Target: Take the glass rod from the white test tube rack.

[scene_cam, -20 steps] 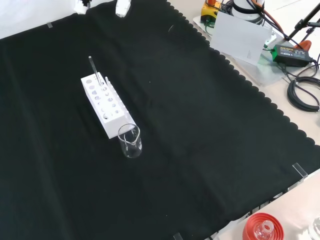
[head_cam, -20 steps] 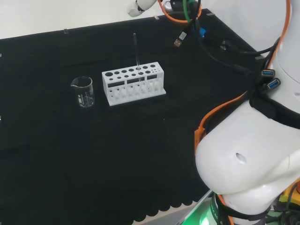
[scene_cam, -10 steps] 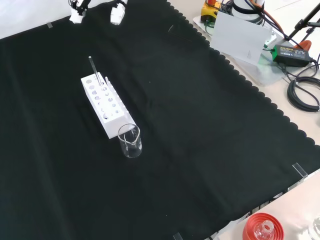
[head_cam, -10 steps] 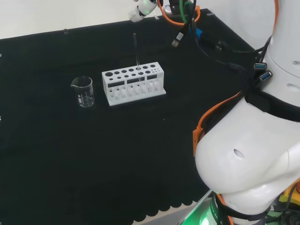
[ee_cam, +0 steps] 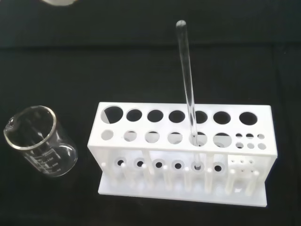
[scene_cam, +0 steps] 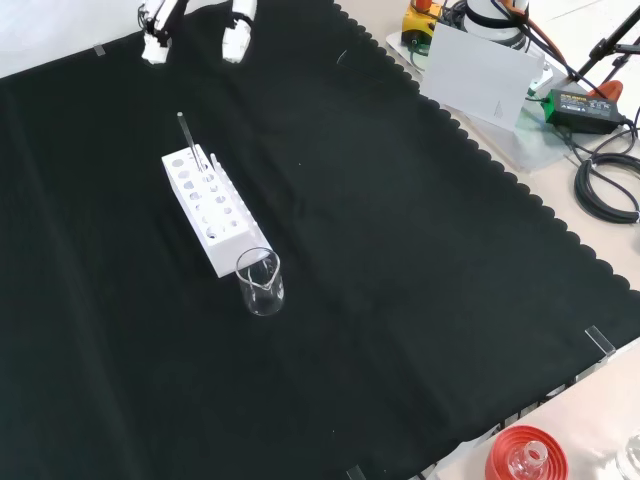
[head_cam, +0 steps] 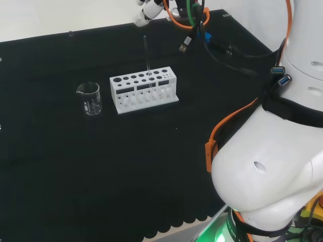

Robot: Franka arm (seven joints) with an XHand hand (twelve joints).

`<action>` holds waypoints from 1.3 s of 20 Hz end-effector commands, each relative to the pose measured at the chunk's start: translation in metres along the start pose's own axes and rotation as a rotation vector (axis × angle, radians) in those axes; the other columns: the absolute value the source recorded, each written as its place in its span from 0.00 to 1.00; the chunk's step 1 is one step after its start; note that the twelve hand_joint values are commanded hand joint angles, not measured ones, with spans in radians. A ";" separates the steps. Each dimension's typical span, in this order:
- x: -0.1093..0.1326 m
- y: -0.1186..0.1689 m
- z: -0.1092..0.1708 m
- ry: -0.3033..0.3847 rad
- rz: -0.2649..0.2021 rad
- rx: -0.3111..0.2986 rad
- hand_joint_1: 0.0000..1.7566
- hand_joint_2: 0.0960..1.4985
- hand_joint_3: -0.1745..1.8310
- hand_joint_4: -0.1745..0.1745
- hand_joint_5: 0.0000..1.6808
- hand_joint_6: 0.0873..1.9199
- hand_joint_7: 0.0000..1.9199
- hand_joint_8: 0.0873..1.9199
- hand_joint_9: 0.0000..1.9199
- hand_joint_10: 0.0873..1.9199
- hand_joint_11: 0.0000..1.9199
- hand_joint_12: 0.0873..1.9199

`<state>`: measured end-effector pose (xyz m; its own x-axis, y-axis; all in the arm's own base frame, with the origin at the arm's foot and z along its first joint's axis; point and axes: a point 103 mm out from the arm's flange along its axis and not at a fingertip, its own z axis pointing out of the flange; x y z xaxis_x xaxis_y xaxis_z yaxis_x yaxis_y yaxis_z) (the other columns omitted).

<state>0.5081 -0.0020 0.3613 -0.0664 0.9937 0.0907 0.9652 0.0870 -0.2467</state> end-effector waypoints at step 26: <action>-0.039 0.045 0.051 0.027 0.011 0.070 0.39 0.48 0.25 0.50 0.28 0.01 0.19 0.37 0.28 0.41 0.27 0.70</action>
<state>0.5379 -0.0368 0.3037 -0.0418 0.9928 0.1122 0.9490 0.0745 -0.3064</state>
